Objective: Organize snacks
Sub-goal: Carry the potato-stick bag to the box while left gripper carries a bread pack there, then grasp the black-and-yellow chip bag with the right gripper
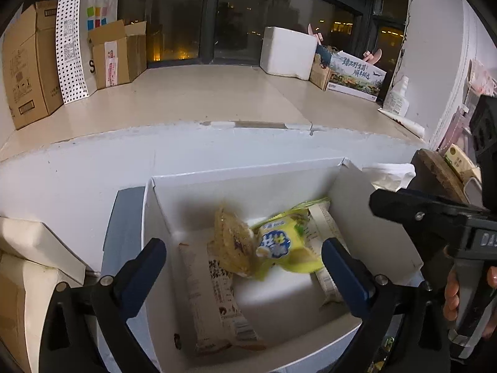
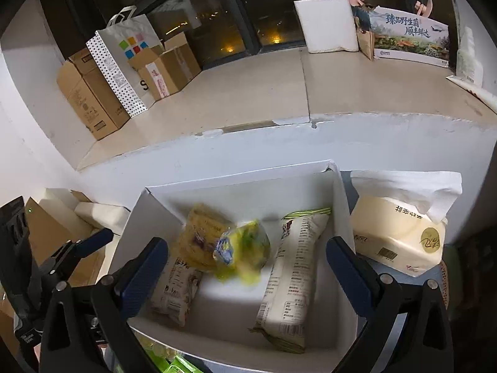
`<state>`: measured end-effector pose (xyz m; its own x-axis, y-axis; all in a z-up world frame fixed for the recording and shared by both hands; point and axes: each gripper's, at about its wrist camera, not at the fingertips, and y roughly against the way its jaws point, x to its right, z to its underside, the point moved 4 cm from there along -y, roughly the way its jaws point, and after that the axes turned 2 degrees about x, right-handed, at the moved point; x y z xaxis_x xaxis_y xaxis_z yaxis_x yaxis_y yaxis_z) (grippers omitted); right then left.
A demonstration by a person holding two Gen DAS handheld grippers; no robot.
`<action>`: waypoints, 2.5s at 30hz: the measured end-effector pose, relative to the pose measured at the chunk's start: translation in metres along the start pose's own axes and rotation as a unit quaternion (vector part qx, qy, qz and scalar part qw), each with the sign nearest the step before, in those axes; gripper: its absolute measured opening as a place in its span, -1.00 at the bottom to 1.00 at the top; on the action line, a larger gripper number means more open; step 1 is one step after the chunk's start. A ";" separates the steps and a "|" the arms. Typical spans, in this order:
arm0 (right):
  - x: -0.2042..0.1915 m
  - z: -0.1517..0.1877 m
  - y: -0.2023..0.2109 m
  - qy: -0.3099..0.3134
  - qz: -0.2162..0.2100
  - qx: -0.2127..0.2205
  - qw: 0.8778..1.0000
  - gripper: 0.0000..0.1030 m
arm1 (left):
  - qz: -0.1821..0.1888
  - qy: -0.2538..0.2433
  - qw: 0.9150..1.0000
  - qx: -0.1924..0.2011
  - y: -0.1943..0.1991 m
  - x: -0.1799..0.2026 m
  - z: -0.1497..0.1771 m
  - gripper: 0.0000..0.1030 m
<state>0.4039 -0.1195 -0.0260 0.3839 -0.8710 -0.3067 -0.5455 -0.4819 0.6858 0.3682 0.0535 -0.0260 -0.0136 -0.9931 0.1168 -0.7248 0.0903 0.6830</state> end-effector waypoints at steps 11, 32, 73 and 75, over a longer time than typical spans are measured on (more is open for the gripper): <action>-0.032 0.029 0.072 0.053 -0.030 0.051 0.997 1.00 | 0.025 0.012 1.000 0.008 0.052 0.008 0.033 1.00; 0.020 0.201 0.191 0.025 -0.011 0.092 0.995 1.00 | 0.078 -0.017 0.996 0.043 0.187 0.058 0.182 1.00; 0.014 0.236 0.105 0.082 0.053 -0.006 0.995 0.23 | 0.083 0.008 0.996 -0.018 0.157 0.055 0.247 1.00; 0.014 0.231 0.118 0.078 0.054 0.009 0.995 0.23 | 0.088 0.008 0.996 -0.026 0.151 0.062 0.244 1.00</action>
<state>0.1729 -0.2113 -0.1016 0.4318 -0.8933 -0.1246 -0.6022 -0.3883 0.6976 0.0896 -0.0124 -0.0915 -0.1253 -0.9603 0.2494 -0.6759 0.2667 0.6871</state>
